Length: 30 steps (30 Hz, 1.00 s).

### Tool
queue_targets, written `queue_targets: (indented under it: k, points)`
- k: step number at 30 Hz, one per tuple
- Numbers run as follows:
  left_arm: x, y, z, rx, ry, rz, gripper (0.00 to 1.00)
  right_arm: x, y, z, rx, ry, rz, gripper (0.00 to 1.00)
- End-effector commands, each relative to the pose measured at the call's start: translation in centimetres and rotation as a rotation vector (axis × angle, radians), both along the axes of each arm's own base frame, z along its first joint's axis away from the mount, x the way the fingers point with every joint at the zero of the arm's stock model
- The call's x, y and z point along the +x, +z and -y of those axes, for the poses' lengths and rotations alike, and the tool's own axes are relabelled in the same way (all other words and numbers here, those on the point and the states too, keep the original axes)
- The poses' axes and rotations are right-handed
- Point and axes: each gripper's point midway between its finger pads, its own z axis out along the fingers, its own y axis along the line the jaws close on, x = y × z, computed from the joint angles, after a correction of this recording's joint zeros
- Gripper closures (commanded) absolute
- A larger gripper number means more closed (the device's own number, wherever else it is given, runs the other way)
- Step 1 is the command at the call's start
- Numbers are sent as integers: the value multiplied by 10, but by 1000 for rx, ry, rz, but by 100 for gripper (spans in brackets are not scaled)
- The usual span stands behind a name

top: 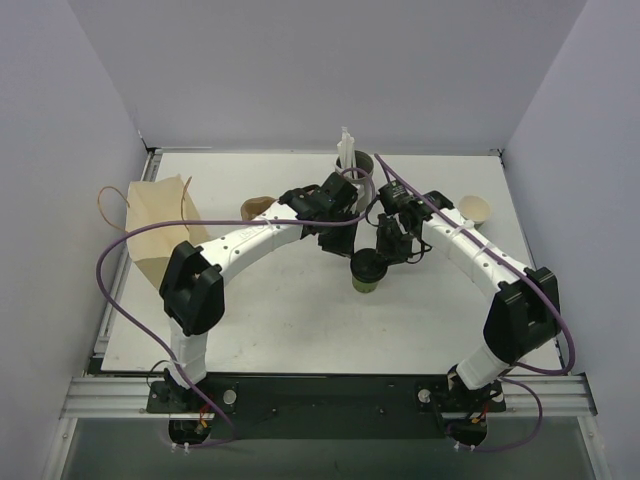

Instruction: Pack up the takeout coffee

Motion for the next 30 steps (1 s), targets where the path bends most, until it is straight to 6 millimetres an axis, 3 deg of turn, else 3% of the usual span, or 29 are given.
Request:
queue_targets:
  k: [1, 9, 19, 25, 30]
  points:
    - [7, 14, 18, -63, -15, 37, 65, -7, -11, 6, -22, -9, -42, 80]
    - [7, 34, 23, -111, -19, 62, 64, -8, -13, 6, -24, -9, -49, 82]
    - [2, 29, 29, -117, -37, 48, 64, -9, -15, 7, -40, -3, -62, 82]
    - [1, 18, 32, -97, -45, 31, 67, -9, -16, 7, -46, -1, -66, 82]
    - [-4, -10, 24, -34, -33, 3, 72, -11, -19, 7, -53, 0, -76, 82]
